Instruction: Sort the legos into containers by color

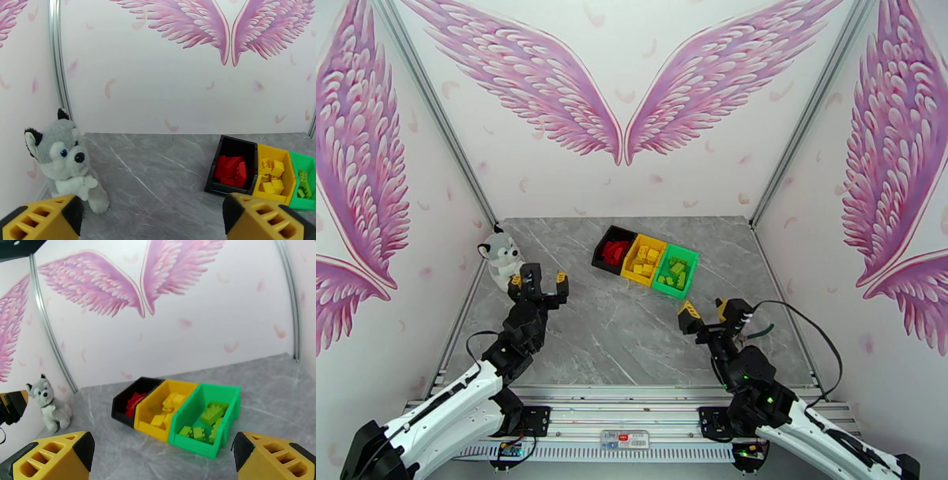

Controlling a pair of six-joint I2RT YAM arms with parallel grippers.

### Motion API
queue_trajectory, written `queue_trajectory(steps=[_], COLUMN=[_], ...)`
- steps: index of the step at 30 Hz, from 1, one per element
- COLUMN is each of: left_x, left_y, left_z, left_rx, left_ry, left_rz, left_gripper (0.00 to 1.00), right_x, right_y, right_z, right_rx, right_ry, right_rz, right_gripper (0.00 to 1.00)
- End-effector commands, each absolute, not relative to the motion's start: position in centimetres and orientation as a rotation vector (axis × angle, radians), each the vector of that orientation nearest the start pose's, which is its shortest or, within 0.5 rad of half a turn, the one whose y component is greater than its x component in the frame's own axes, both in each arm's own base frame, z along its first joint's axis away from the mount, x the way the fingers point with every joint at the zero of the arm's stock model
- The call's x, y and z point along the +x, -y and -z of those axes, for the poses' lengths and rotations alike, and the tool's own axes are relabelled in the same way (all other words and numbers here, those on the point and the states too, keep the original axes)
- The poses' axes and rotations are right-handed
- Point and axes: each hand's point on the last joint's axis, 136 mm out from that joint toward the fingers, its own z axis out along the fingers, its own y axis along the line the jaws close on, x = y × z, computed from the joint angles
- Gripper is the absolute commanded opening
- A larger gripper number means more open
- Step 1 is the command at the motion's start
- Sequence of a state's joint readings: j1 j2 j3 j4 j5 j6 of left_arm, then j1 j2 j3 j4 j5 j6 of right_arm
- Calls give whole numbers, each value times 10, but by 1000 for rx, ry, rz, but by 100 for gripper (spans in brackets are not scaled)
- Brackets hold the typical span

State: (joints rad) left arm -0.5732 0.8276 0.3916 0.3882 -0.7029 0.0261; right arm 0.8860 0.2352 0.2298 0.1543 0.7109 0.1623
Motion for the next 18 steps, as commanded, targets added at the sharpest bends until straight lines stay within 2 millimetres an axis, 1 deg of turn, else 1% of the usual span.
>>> queue_trajectory(steps=[1,2,4,5,7,9,11,14,18], left_x=[304,304,303,302,304,307,309,315,326], left_y=[34,27,22,16,9,6,5,3,-11], left_z=[-247,-241,-225,-220,-207,-201,-195,-185,-163], left_rx=[-109,-141,-143,-170,-178,-168,-160,-159,-198], left_ry=[-1580,-1582,-1586,-1587,-1623,-1645,-1659,-1670,-1703], left_rz=[-282,-291,-285,-295,-331,-372,-390,-392,-401], left_gripper=[99,99,99,99,99,99,99,99,99], right_x=[221,222,225,227,233,239,246,260,285], right_y=[-65,-63,-58,-55,-50,-46,-42,-43,-47], right_z=[-263,-262,-256,-252,-243,-232,-221,-207,-190], right_rx=[45,29,-24,-39,-78,-103,-97,-73,-76], right_ry=[-1454,-1458,-1468,-1473,-1489,-1519,-1546,-1578,-1614], right_rz=[-99,-49,85,139,247,309,323,252,244], right_gripper=[99,99,99,99,99,99,99,99,99])
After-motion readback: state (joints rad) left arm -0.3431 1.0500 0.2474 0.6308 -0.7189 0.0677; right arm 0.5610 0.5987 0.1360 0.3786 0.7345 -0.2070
